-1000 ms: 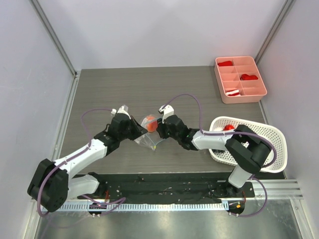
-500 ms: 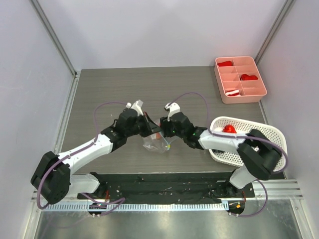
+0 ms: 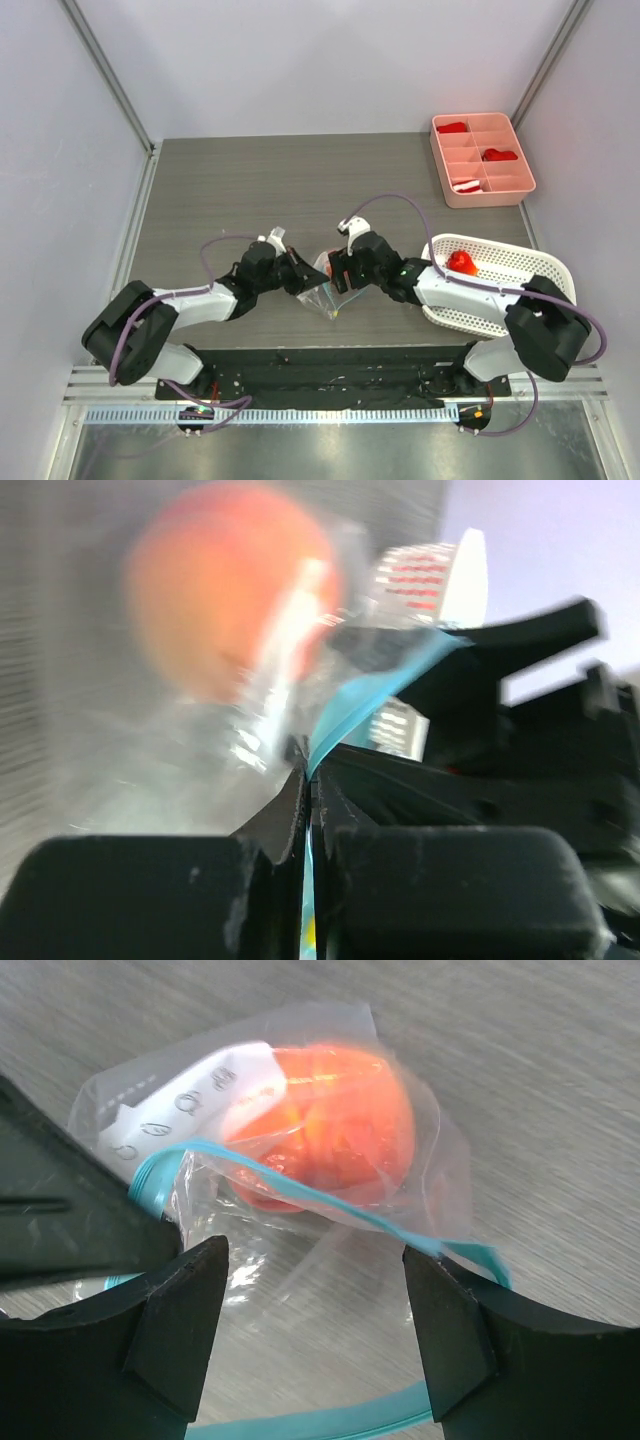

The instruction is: Open the zip-top bag and remove the fake food

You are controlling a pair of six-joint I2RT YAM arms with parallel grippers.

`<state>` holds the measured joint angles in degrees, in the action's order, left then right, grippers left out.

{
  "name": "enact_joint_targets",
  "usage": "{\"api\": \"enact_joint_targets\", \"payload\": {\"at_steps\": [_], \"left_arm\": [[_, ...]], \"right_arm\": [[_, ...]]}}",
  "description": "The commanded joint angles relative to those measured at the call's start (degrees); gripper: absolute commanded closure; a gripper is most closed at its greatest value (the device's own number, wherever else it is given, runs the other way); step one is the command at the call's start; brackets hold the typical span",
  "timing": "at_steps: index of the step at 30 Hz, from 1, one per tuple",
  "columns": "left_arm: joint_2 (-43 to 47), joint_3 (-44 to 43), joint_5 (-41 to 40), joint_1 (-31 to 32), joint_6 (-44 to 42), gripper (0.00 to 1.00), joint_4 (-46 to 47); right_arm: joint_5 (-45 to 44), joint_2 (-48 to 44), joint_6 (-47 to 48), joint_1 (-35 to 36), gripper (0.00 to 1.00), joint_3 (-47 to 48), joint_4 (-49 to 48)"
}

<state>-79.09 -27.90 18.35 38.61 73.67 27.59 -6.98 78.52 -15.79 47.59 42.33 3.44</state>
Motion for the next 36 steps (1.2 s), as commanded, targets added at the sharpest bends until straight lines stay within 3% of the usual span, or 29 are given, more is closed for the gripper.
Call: {"api": "enact_joint_targets", "payload": {"at_steps": [1,5,13,17,22,30,33,36], "left_arm": [[-1.33,2.59,1.16,-1.26,2.8,1.0,8.26],[1.3,0.92,1.0,-1.26,-0.09,1.0,4.67],[8.86,-4.61,-7.27,-1.34,-14.07,1.0,-17.19],[8.26,-5.67,-3.77,-1.34,-13.47,1.0,-14.86],[6.58,-10.31,1.16,0.23,-12.67,1.0,-14.23],[3.69,-22.09,2.03,3.4,-15.75,1.0,-22.75],[-1.76,-28.6,5.64,6.29,-14.96,1.0,-22.59],[-2.83,-30.99,3.55,9.37,-13.82,1.0,-21.62]], "right_arm": [[1.97,3.47,1.29,0.66,0.24,2.76,-2.74],[1.53,4.8,1.12,0.57,0.23,2.5,-7.82],[-0.57,6.47,-0.12,0.66,0.16,-1.44,-18.81],[-0.84,7.87,1.11,0.57,0.12,-5.76,-32.05],[1.8,8.58,-0.29,0.66,0.11,-8.92,-40.0],[-2.07,-4.33,-0.2,0.66,0.11,-10.68,-27.01],[-4.0,-9.69,-0.73,0.66,0.11,-9.72,-18.58],[-3.65,-15.4,0.14,0.66,0.11,-9.89,-12.42]]}}
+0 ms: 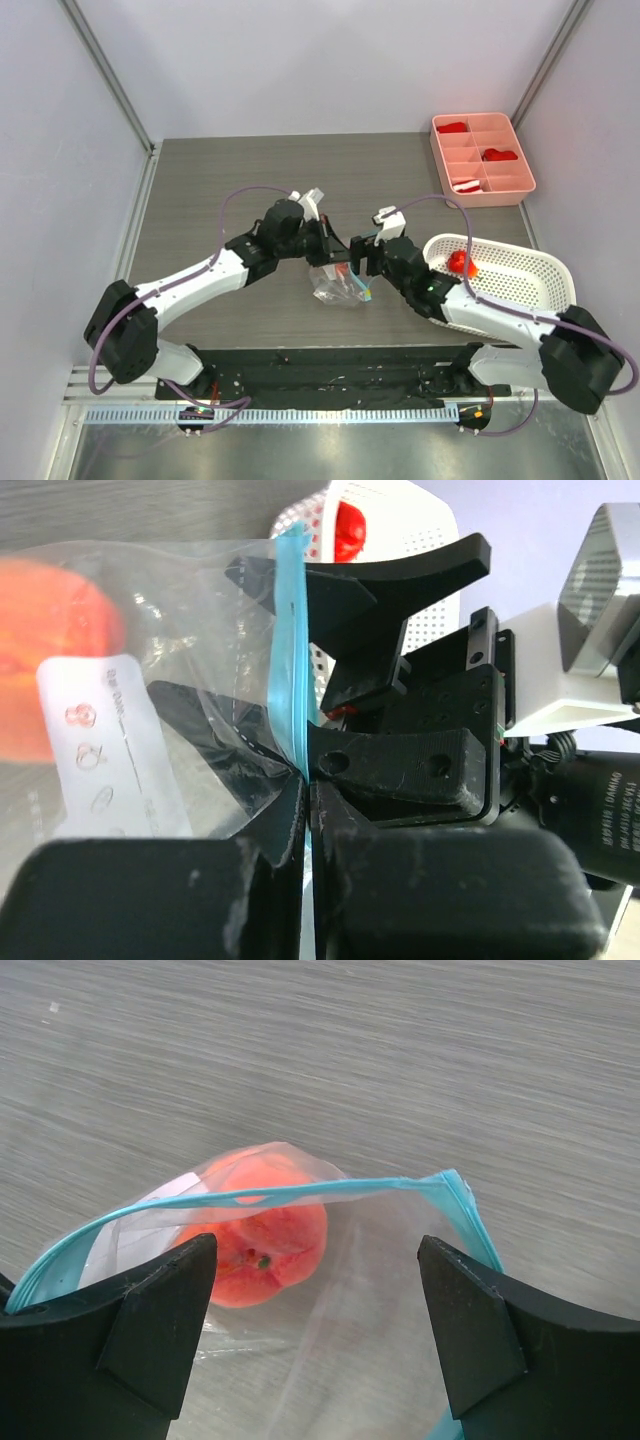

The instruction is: Open the zip-top bag and remove the fake food

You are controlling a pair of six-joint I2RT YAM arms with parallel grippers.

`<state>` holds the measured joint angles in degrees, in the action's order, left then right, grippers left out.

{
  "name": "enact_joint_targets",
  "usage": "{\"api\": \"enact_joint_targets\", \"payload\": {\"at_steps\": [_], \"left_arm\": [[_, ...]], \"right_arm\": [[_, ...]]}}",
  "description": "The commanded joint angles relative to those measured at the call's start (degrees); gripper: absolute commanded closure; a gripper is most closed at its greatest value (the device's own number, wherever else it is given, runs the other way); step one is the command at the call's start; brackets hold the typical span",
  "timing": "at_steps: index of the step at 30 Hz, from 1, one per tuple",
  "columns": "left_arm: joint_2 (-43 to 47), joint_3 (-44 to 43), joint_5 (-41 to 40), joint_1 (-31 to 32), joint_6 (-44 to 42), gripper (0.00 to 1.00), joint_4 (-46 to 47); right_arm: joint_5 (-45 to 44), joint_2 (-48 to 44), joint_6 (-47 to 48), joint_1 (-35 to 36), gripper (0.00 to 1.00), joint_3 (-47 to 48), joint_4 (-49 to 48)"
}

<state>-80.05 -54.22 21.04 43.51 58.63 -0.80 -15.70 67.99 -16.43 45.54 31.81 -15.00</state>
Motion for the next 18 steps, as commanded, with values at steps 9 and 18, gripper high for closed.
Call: {"api": "enact_joint_targets", "payload": {"at_steps": [9,18], "left_arm": [[-3.0,7.0,-2.67,3.78,2.18,1.0,10.72],[0.94,7.46,-7.15,3.25,-0.79,1.0,5.46]], "right_arm": [[3.31,-4.1,0.96,2.63,0.09,-3.33,5.09],[5.6,0.92,0.43,2.63,0.09,-2.63,-1.87]]}}
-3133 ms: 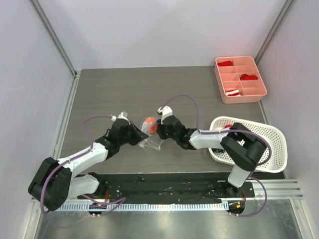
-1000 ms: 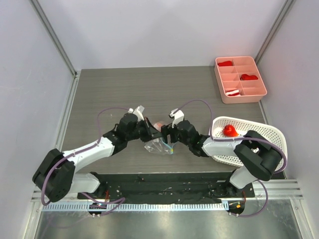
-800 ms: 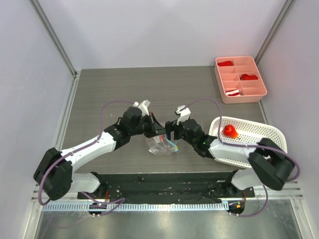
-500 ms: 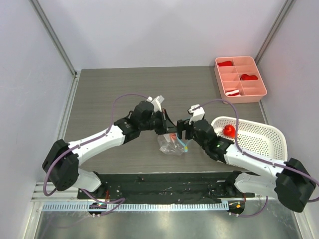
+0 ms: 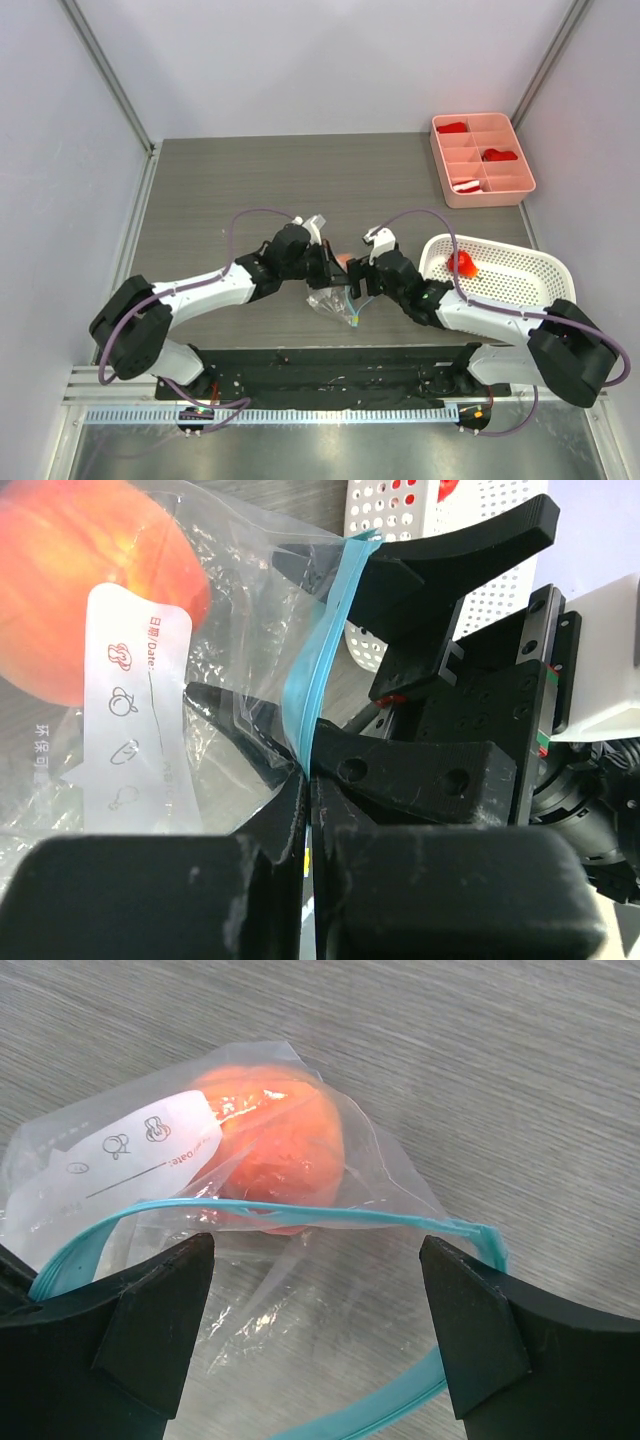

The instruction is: Open the zip-top bag and remove the fake food

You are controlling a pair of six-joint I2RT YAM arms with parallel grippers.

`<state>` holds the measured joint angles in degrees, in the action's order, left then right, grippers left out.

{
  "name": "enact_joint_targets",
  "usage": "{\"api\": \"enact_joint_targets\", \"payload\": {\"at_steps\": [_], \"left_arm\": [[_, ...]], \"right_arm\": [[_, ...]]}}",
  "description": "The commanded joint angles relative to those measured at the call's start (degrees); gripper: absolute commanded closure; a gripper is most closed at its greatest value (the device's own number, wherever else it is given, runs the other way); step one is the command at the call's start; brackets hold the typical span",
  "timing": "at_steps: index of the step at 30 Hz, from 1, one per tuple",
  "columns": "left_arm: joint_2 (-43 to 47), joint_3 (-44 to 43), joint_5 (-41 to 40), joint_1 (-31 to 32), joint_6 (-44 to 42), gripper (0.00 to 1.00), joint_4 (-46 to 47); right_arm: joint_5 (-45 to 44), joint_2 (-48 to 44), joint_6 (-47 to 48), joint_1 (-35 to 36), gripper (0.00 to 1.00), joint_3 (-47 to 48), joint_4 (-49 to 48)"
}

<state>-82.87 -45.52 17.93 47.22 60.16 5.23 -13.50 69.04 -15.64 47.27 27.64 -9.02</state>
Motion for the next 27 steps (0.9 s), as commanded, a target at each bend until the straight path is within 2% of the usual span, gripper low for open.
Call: {"api": "enact_joint_targets", "payload": {"at_steps": [1,3,4,6,7,8,9,12,15,16,18,19,22,27], "left_arm": [[4.2,-1.33,-4.13,-0.64,-2.76,0.96,-1.01],[5.26,-1.77,-4.31,-0.81,-4.26,0.82,-3.02],[6.22,-1.77,-4.4,-0.9,-4.61,0.71,-3.82],[7.8,-1.25,-4.66,-1.69,-5.14,0.6,-5.05],[9.64,-0.89,-4.4,-2.3,-5.05,0.29,-5.06],[10.7,-0.45,-3.96,-4.31,-5.14,0.24,-4.97],[11.93,0.77,-3.35,-5.29,-4.97,0.23,-4.97],[16.07,2.01,-0.55,-11.07,-4.88,0.24,-5.06],[17.13,1.4,1.22,-15.39,-4.27,0.37,-4.97],[16.61,0.79,1.92,-16.01,-4.44,0.48,-5.06],[12.22,-2.36,2.37,-16.81,-5.22,0.57,-7.06],[9.68,-3.51,3.07,-17.16,-6.45,0.66,-7.78],[0.19,-7.12,7.54,-17.34,-6.72,0.81,-7.79],[-7.03,-8.18,6.24,-17.34,-6.54,0.84,-6.11]], "right_arm": [[3.39,0.05,-0.27,0.99,0.09,1.54,-8.56],[3.21,0.4,-0.01,0.9,0.09,1.72,-8.91],[3.47,1.01,-0.01,0.9,0.09,1.72,-9.17],[3.91,1.71,-0.18,0.9,0.09,2.07,-9.26],[3.83,1.89,-0.18,0.9,0.09,1.98,-9.44],[3.92,2.33,-0.18,0.9,0.09,1.89,-9.62],[4.61,2.42,-0.27,0.99,0.09,1.37,-9.96],[5.32,2.59,-0.27,0.9,0.09,0.32,-12.6],[5.41,4.34,0.26,0.99,0.09,0.83,-14.27],[5.32,4.96,0.34,0.99,0.09,1.19,-14.01],[5.32,6.63,0.26,0.99,0.09,1.8,-14.1],[5.15,6.99,0.26,0.99,0.09,1.72,-14.71],[5.67,7.86,-0.44,0.9,0.1,1.8,-15.86],[5.94,9.01,-0.45,0.99,0.12,1.72,-17.08]]}}
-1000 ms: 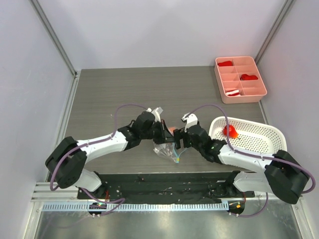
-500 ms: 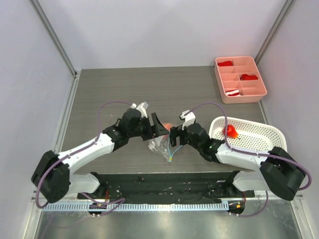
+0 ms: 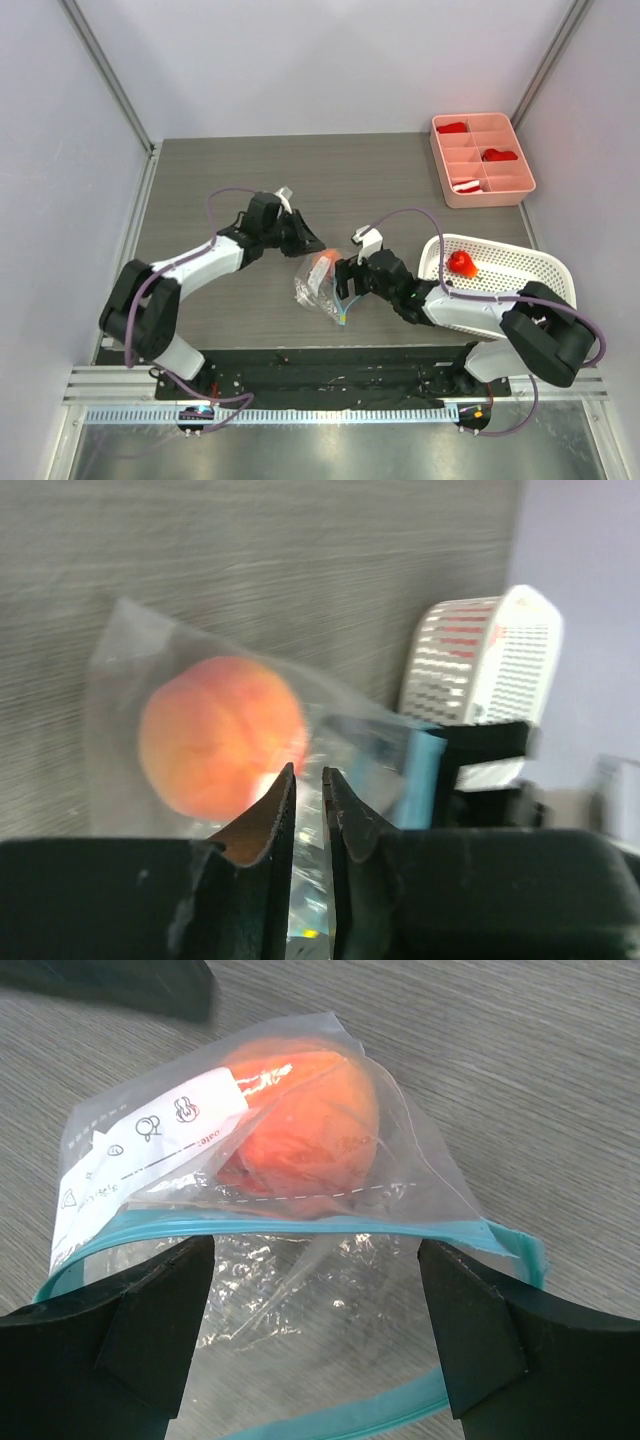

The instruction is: Open the zip-top bag and remove the fake food

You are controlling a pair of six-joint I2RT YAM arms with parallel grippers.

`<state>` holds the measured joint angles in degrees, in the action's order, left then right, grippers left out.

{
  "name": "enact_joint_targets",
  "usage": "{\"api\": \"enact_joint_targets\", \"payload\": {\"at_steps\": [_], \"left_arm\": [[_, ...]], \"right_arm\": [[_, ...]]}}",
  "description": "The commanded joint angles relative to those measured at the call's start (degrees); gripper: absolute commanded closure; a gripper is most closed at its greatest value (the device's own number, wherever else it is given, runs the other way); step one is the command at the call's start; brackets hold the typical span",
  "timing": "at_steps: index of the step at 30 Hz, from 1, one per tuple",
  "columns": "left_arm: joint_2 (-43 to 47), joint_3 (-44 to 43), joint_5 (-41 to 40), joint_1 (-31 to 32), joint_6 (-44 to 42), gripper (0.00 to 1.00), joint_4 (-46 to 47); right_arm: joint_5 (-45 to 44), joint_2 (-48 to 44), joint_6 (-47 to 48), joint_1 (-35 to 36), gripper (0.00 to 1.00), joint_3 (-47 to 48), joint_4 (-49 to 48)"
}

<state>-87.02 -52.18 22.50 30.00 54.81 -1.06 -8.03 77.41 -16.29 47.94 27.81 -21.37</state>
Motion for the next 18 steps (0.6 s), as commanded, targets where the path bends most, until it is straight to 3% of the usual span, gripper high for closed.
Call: {"api": "enact_joint_targets", "payload": {"at_steps": [1,6,18], "left_arm": [[-4.02,-1.6,0.97,-0.12,-1.54,0.84,0.01],[-6.31,-1.87,-2.46,-0.03,-3.39,0.84,-2.63],[-13.25,1.47,0.08,1.29,-0.4,0.86,5.28]], "right_arm": [[0.65,0.73,0.38,0.31,0.12,1.54,-5.17],[1.26,2.57,0.3,0.22,0.12,2.07,-5.79],[2.23,7.31,0.82,0.22,0.08,4.44,-9.14]]}}
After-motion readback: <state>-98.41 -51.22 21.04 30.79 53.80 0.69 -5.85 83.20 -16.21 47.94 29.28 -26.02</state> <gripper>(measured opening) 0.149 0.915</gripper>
